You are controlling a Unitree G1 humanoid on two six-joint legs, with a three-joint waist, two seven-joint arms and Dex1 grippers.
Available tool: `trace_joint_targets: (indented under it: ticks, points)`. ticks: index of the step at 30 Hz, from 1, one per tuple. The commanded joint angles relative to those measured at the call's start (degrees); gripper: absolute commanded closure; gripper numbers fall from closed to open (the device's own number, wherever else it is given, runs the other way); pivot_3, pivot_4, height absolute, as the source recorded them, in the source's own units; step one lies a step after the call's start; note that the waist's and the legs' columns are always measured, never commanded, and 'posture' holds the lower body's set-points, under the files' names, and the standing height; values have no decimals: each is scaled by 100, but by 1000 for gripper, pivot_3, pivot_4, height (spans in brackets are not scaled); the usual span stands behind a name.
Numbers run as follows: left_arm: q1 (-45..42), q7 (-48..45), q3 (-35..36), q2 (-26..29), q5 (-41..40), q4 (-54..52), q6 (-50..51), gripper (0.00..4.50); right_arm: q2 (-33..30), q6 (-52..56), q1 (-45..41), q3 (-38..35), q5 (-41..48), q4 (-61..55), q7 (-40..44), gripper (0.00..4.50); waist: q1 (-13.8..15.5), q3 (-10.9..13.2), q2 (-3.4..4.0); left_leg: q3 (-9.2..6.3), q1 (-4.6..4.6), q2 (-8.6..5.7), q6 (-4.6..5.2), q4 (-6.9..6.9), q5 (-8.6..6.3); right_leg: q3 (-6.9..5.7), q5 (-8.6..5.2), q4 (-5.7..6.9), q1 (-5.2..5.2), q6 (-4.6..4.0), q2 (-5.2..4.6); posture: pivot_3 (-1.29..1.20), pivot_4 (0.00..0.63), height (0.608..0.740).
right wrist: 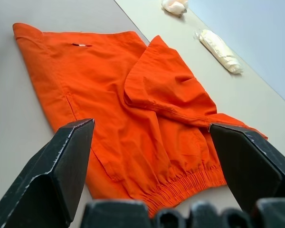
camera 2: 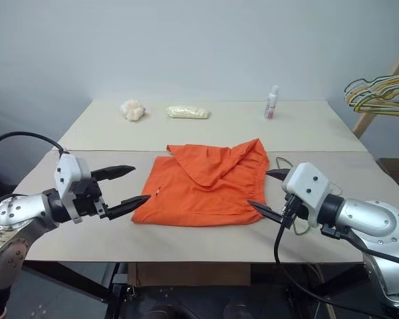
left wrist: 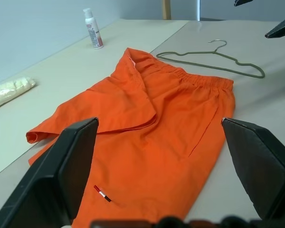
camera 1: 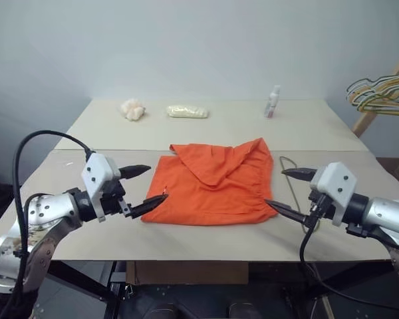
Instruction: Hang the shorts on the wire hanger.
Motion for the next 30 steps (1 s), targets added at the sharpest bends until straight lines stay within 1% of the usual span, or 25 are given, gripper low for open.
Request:
trace_joint_targets:
  ticks: [1, 11, 12, 16, 18, 22, 27, 30]
  points:
    - [-136, -65, 87, 8, -48, -71, -146, 0, -9, -21, -4, -226, 98, -236, -56, 47, 3, 0, 0, 0, 0, 0, 0, 0, 0, 0, 0, 0, 0, 0, 0, -136, 0, 740]
    - [98, -242, 152, 6, 35, -11, -362, 0, -23, 8, 28, -151, 74, -301, -119, 47, 3, 1, 0, 2, 0, 0, 0, 0, 0, 0, 0, 0, 2, 0, 0, -128, 6, 740]
    - [75, -241, 165, 1, -1, -6, -369, 0, -90, -45, 14, 3, -124, -313, -148, 47, 5, 0, -1, 1, 0, 0, 0, 0, 0, 0, 0, 0, 2, 0, 0, -133, 0, 740]
    - [-97, -142, 59, -76, 2, 41, -350, 0, -949, -952, -117, 1243, -2110, -13, -163, 47, 1, 1, 2, 3, 10, -2, 0, 0, 0, -2, 0, -4, -9, 0, -2, -151, 0, 740]
    - [-114, -101, 19, -108, 17, 26, -327, 0, -1131, -1181, -228, 1628, -2640, 160, -196, 47, -11, 1, 2, 5, 14, -1, 0, 0, 0, -4, 0, -7, -7, 0, 0, -157, 3, 740]
    - [30, -222, -123, -178, 173, 121, -514, 0, -1025, -1251, -573, 2539, -3400, 495, -57, 47, -27, 1, 1, 8, 8, -1, 0, -1, 0, 1, 0, -6, -5, -1, 0, -159, 0, 740]
    - [-275, -211, -451, -351, 433, 482, -687, 0, -723, -1355, -1106, 3483, -4403, 1231, 80, 47, -20, 1, 0, 7, 20, -4, 0, 1, 0, -1, 0, -8, -1, -1, 0, -157, 0, 740]
    - [-350, -216, -508, -396, 507, 527, -715, 0, -406, -1409, -1506, 3886, -5064, 1821, -73, 47, -25, 2, -1, 7, 19, -5, 0, 0, 0, -4, 0, -9, -4, -1, 0, -152, 0, 740]
